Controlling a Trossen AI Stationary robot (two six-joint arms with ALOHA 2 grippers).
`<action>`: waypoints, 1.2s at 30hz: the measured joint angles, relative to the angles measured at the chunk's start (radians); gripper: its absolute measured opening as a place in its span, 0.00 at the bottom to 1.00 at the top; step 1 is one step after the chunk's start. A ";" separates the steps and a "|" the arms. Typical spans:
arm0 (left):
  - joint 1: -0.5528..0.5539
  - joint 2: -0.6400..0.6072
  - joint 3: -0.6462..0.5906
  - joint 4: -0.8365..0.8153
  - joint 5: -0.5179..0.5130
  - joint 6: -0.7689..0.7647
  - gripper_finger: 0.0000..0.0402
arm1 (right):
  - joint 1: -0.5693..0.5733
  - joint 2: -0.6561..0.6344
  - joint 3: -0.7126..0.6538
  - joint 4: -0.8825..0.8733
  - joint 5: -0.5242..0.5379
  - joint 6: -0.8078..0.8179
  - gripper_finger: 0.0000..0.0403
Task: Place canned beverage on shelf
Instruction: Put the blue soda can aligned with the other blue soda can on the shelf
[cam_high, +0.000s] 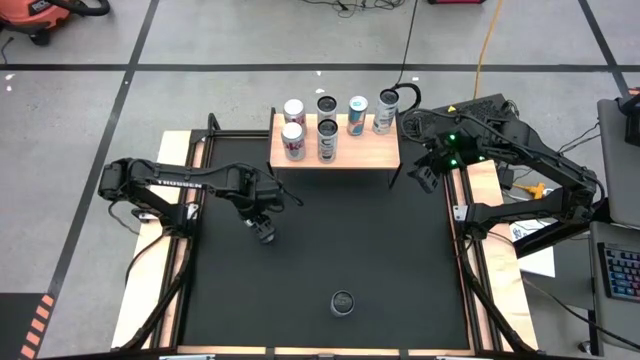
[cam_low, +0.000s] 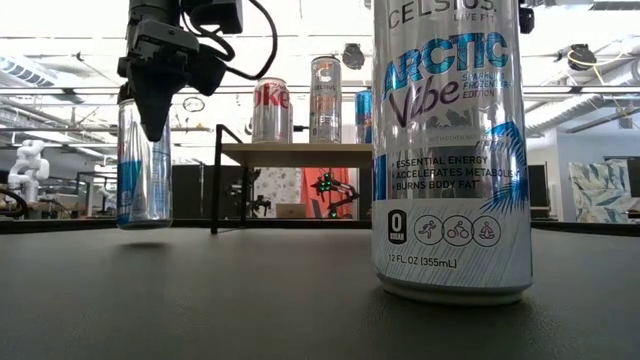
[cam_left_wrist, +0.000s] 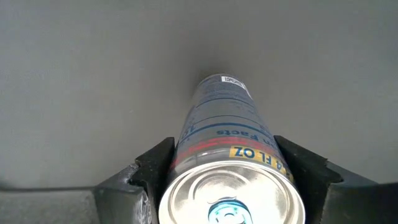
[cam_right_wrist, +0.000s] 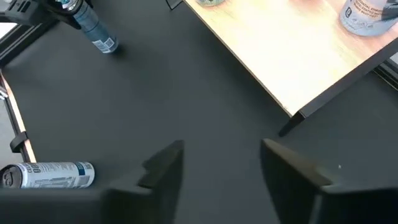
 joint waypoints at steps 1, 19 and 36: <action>0.000 0.000 0.000 0.000 0.000 0.000 0.55 | 0.000 0.000 0.000 0.001 0.000 -0.001 0.53; 0.001 0.000 0.001 0.033 0.009 -0.016 0.55 | 0.000 0.000 0.000 0.086 0.009 -0.041 0.81; 0.001 0.006 0.001 0.100 0.120 -0.087 0.55 | 0.000 0.160 0.000 0.149 0.028 -0.172 0.81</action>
